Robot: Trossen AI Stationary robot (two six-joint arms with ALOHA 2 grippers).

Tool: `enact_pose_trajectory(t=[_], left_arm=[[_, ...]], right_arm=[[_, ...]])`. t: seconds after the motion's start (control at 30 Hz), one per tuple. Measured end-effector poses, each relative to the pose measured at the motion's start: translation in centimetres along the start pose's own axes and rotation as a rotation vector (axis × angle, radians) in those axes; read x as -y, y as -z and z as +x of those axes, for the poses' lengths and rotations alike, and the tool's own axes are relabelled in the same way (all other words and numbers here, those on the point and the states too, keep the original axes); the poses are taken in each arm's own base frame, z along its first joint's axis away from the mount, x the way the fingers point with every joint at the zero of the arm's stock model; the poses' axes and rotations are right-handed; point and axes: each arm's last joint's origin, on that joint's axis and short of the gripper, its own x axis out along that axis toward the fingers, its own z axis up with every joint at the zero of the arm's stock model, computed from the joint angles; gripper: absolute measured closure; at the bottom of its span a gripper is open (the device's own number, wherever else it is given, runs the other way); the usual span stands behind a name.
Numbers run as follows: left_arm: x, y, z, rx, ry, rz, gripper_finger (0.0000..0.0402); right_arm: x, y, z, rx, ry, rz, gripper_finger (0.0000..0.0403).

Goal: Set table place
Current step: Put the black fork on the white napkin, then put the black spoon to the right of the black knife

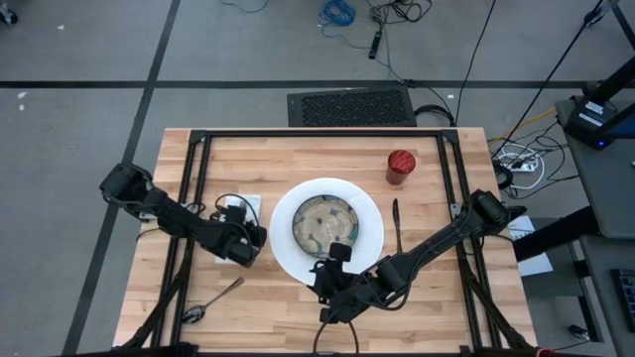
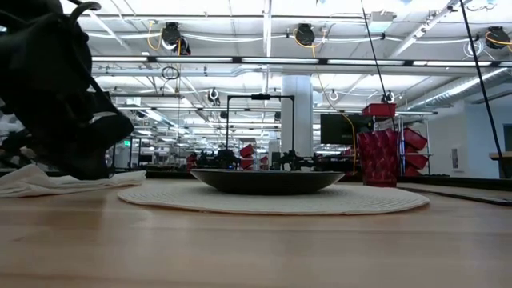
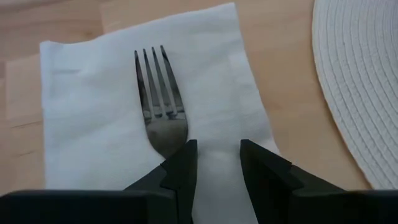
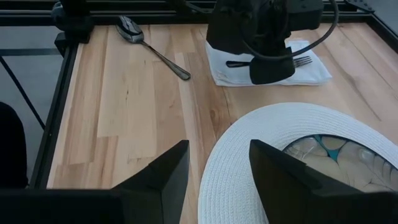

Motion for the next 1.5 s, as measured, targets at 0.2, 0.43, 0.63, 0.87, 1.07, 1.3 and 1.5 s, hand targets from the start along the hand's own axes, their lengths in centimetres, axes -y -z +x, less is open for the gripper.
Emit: enact_pose_trajectory(t=[0.2,0.43,0.63,0.87,1.07,1.3,1.5], left_arm=[[-0.2,0.0,-0.1,-0.008,-0.016,0.016,0.0292],[-0.3,-0.1,-0.1,-0.015,-0.034,0.024,0.0292],[0.0,-0.5,-0.7,-0.015,-0.057,0.047,0.0292],[0.5,-1.6,-2.1,-0.002,-0.118,0.101,0.0292],[3.0,-2.1,-5.3,-0.132,0.019,0.321,0.0292],[5.1,0.2,-12.2,-0.379,0.320,0.585,0.0292],[4.1,3.6,-16.5,-0.572,0.458,0.593,0.0292]], right_arm=[[0.0,0.0,0.0,0.000,0.000,0.000,0.0247],[0.0,0.0,0.0,0.000,0.000,0.000,0.0247],[0.0,0.0,0.0,-0.001,0.000,0.000,0.0247],[0.0,0.0,0.0,-0.001,0.000,-0.001,0.0247],[0.0,0.0,0.0,-0.002,0.000,0.000,0.0247],[-1.2,0.9,0.0,-0.011,-0.025,-0.029,0.0248],[-2.5,2.2,1.2,-0.021,-0.033,-0.048,0.0247]])
